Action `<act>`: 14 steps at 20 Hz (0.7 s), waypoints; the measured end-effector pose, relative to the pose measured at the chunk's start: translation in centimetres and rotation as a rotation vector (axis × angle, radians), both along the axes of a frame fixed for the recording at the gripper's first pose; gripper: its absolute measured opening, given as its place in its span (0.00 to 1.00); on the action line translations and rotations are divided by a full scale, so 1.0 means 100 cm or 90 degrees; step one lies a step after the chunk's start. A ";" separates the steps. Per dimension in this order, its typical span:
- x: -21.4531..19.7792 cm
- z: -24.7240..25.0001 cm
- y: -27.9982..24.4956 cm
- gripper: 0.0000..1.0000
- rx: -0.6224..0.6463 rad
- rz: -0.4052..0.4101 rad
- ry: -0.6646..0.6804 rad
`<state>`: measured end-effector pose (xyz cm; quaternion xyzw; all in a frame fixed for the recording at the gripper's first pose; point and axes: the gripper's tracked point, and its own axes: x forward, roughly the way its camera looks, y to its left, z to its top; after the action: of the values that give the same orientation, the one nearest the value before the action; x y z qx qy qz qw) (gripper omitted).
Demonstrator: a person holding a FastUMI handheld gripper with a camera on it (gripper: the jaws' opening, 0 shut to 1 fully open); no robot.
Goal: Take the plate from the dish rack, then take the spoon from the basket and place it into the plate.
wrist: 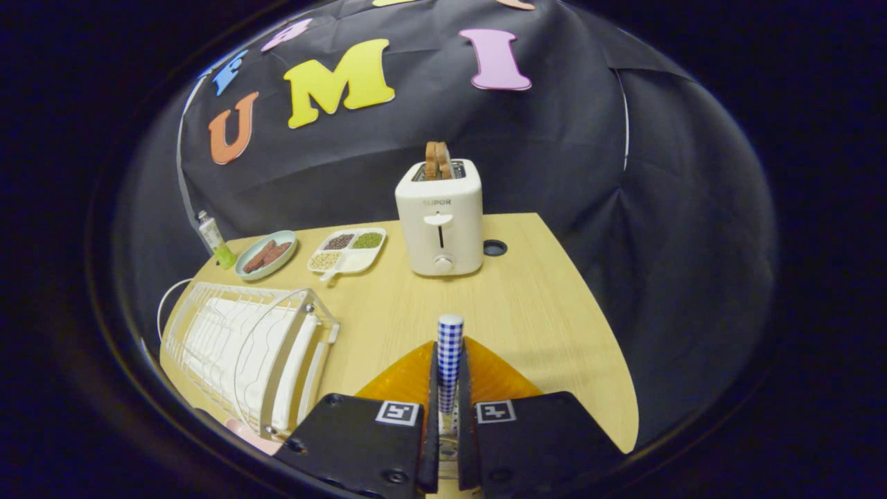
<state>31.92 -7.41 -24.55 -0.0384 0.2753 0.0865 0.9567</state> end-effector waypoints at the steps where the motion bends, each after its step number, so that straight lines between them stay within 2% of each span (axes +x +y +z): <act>1: -0.002 0.006 0.001 0.16 -0.009 -0.006 -0.010; 5: -0.020 0.033 -0.001 0.15 -0.028 -0.033 -0.063; 10: -0.042 0.093 0.008 0.14 -0.074 -0.058 -0.197; 14: -0.085 0.138 0.025 0.15 -0.085 -0.072 -0.279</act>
<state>23.39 -4.86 -10.72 -0.1042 0.0679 0.0042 0.9922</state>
